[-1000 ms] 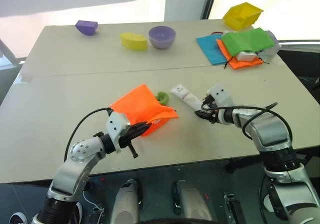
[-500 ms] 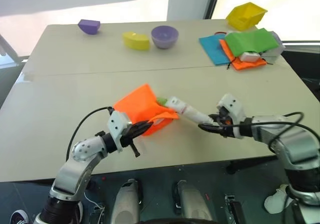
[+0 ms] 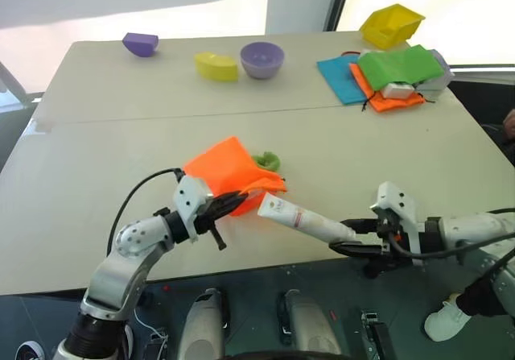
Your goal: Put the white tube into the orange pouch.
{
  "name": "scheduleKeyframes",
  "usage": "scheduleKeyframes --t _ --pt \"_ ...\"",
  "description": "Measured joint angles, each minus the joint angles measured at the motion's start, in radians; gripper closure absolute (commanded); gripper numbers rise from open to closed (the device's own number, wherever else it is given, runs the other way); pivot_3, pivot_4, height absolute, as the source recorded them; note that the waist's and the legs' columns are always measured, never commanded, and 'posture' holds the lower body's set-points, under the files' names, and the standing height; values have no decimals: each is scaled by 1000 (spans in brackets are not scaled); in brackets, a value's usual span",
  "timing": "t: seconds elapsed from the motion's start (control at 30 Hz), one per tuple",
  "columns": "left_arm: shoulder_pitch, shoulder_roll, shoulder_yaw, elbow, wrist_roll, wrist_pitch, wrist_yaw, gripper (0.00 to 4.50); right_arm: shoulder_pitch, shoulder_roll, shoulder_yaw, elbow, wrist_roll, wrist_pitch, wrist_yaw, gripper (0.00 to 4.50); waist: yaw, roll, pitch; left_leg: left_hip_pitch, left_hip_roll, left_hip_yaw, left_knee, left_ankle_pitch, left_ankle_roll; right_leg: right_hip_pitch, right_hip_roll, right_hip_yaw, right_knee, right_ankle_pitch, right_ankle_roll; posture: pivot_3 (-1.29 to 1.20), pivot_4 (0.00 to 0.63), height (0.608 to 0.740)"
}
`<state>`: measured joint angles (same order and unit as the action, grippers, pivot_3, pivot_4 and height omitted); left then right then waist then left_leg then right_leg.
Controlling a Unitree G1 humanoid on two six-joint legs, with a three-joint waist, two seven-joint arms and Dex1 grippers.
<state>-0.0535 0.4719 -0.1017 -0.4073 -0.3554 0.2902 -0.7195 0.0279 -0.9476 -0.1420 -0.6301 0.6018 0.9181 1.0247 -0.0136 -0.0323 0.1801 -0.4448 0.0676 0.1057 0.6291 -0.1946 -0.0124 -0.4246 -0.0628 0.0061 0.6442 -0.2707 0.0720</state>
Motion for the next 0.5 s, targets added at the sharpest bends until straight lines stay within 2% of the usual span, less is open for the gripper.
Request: scheduleKeyframes --t 0.2,0.5 --pt "4 9 -5 -5 3 1 -9 4500 -128 132 207 37 -113 -45 -161 2694 -6 0 0 1 0 -1 1 -1 -1 -1 -1 0 0 1 -1 0 150 740" --pt "38 25 -6 -19 8 6 -12 4500 -216 192 323 108 -226 -123 -232 2694 0 0 0 -2 0 0 -1 -1 0 -1 -2 0 -4 1 -2 0 150 740"
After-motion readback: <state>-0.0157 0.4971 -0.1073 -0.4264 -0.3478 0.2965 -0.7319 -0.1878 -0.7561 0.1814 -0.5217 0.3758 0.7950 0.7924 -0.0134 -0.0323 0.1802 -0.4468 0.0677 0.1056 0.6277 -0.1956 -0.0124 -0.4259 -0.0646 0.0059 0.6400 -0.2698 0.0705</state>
